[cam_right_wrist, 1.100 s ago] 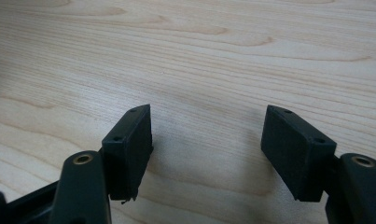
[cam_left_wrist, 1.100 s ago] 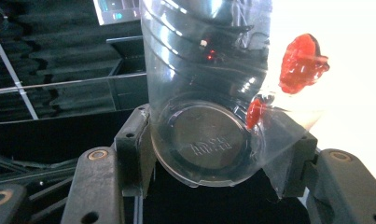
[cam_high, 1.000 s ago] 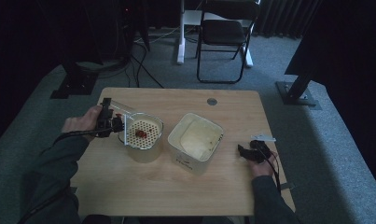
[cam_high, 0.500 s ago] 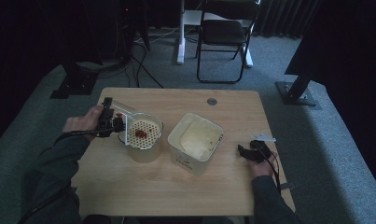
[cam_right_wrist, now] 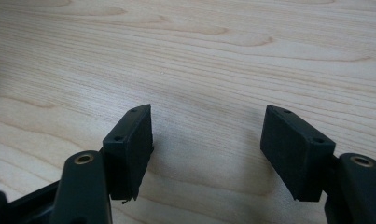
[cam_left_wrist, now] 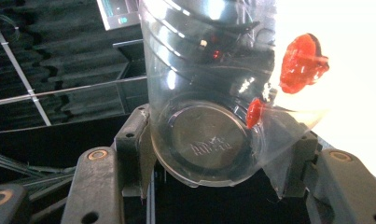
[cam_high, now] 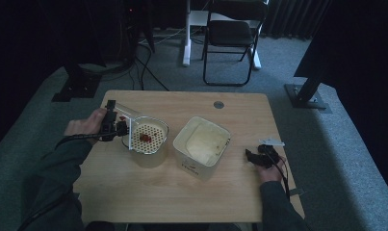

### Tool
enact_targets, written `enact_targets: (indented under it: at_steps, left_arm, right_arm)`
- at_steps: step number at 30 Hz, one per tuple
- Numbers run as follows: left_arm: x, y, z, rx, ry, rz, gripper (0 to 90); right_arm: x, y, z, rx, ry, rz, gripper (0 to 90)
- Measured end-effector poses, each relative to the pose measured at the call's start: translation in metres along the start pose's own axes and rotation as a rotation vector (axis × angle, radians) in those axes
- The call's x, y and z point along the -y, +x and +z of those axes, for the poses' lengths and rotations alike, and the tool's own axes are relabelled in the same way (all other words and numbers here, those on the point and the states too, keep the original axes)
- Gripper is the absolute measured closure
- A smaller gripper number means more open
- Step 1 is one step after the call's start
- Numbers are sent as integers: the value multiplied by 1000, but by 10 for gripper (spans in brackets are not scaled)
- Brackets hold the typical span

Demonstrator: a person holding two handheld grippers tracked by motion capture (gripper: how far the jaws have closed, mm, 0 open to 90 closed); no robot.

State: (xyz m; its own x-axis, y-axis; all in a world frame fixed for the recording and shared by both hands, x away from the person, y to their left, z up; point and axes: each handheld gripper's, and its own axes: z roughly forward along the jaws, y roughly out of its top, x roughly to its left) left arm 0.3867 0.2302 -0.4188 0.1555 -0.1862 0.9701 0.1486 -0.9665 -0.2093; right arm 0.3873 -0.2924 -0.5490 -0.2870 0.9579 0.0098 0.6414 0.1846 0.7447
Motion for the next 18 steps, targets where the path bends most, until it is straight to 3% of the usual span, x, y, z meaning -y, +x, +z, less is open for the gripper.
enact_targets:
  at_steps: [7, 14, 18]
  left_arm:
    - [-1, 4, 0, -7, -4, -17, 425]
    - [-1, 0, 0, -17, -3, 1, 425]
    - [0, -1, 1, -16, 2, -25, 425]
  right_arm:
    - [0, 0, 0, 0, 0, 0, 338]
    - [0, 0, 0, 0, 0, 0, 338]
    - [0, 0, 0, 0, 0, 0, 338]
